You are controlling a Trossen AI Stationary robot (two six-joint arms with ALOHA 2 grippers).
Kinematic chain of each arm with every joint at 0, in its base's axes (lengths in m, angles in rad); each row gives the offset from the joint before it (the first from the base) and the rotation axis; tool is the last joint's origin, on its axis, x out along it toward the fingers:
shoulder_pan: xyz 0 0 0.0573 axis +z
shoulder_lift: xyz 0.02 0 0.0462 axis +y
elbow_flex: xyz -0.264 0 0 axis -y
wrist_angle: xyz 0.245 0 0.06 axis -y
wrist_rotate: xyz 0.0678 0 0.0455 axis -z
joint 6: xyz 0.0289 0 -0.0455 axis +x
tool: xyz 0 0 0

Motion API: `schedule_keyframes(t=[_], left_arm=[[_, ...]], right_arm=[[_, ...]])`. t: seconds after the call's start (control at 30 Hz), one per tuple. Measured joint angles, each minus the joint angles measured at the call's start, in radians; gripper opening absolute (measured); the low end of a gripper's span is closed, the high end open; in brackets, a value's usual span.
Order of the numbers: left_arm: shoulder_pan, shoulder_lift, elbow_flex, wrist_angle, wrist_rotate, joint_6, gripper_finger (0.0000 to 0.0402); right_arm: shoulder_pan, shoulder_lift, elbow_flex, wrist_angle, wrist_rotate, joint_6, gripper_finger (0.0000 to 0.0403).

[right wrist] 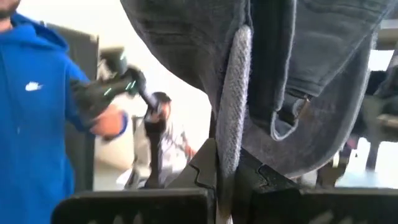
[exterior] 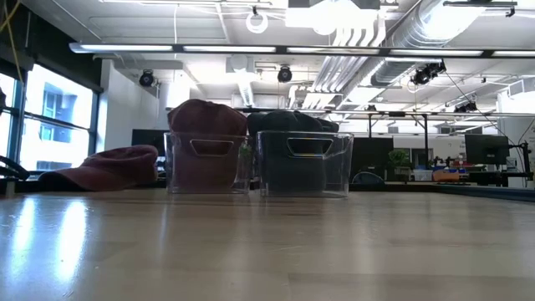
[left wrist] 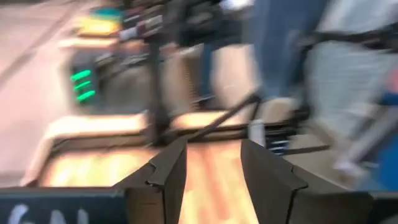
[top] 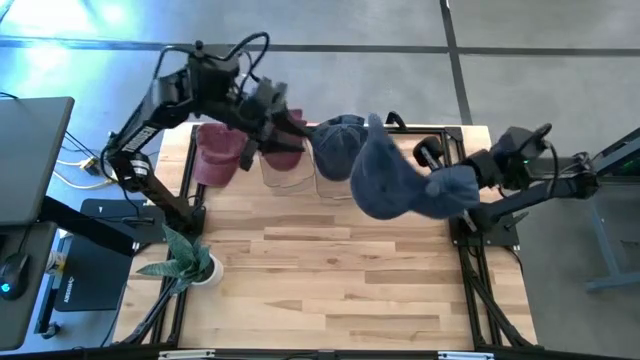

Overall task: Pick & Place hat
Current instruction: Put the blue cap into the right bin

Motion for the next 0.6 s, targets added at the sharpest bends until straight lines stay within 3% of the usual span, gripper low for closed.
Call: schedule_keyframes(t=[0.13,0.27,0.6], left_arm=[[-0.059,0.035,-0.119,0.256,0.193,-0.046,0.0128],[-0.131,0.1,-0.221,0.597,0.231,-0.161,0.012],[-0.153,0.194,-0.254,1.123,0.306,-0.509,0.0124]], right_arm=[[-0.016,-0.006,-0.098,0.217,0.007,0.002,0.0006],[-0.023,-0.007,-0.131,0.335,0.008,0.009,0.0006],[-0.022,-0.043,-0.122,0.351,0.01,-0.001,0.0006]])
